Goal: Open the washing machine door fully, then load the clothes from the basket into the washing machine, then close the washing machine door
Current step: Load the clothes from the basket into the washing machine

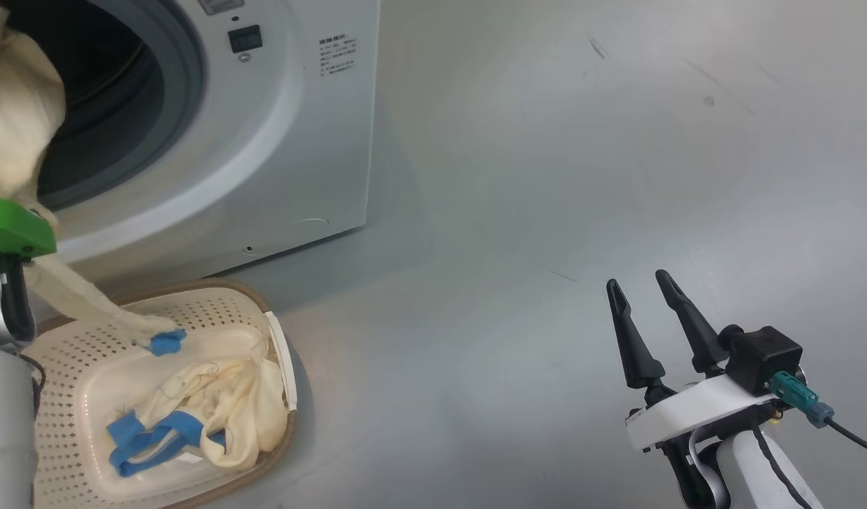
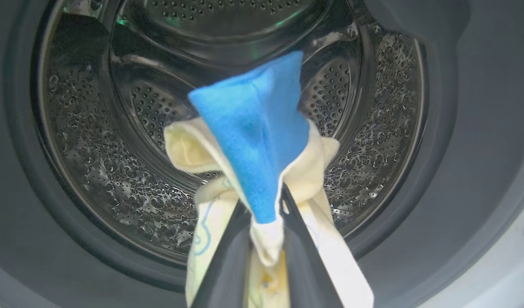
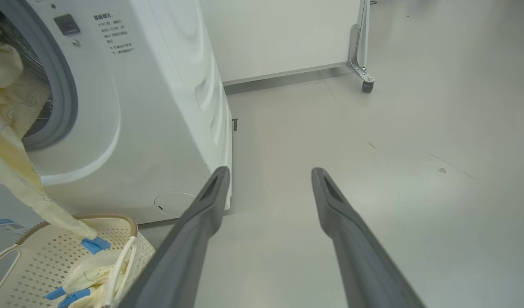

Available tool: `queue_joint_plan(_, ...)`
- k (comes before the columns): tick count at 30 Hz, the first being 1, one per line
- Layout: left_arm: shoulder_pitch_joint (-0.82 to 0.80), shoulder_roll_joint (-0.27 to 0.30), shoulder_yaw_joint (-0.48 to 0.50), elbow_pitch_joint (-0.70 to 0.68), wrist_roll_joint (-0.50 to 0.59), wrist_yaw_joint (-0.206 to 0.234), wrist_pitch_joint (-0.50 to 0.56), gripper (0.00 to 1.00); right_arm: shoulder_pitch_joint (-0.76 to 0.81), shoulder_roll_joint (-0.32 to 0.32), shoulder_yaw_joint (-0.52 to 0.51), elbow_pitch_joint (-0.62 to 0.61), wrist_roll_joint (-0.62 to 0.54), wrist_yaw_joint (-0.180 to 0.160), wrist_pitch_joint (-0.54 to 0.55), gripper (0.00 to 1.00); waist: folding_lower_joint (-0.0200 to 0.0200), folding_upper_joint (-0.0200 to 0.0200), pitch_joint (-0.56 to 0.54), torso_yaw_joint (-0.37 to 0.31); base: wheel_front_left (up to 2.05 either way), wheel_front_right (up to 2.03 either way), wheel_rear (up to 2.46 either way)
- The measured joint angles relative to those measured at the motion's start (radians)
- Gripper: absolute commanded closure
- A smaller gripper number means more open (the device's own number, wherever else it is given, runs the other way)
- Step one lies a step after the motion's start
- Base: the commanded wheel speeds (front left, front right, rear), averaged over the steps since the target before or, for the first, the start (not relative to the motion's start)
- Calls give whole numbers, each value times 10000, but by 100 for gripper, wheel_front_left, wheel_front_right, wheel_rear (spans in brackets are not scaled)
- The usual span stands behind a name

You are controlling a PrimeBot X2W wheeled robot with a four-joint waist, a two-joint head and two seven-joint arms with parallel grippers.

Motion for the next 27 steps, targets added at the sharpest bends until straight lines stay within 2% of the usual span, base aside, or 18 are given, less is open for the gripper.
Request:
queue_joint_plan(13,-1874,508,-19,1064,418,52,2,100,-360,0,228,-48,67,0,0,0,0,0,1219,-689,0,0,0)
queue_joint_plan(27,-4125,911,153,1446,667,316,-290,100,-599,-15,397,-132,163,0,0,0,1,0,2297,-938,0,0,0)
